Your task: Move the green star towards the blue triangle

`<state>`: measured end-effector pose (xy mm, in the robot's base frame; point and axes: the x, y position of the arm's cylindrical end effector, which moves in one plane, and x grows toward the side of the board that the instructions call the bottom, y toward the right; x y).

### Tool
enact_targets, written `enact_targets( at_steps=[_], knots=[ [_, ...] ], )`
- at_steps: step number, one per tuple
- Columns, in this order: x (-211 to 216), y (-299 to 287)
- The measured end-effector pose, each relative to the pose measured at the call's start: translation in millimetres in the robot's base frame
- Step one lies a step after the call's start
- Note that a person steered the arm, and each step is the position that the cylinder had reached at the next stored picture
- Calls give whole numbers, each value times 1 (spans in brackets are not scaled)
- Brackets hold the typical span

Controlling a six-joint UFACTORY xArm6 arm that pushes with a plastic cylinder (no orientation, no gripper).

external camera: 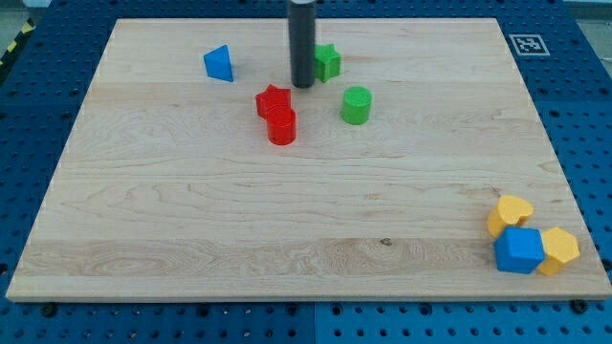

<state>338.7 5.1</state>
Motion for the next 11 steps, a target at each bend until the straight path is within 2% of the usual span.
enact_targets(
  at_steps=[2, 4, 6, 7, 11],
  knots=[
    [3, 45],
    [-57, 77],
    [-52, 74],
    [-43, 52],
    [-41, 23]
  ],
)
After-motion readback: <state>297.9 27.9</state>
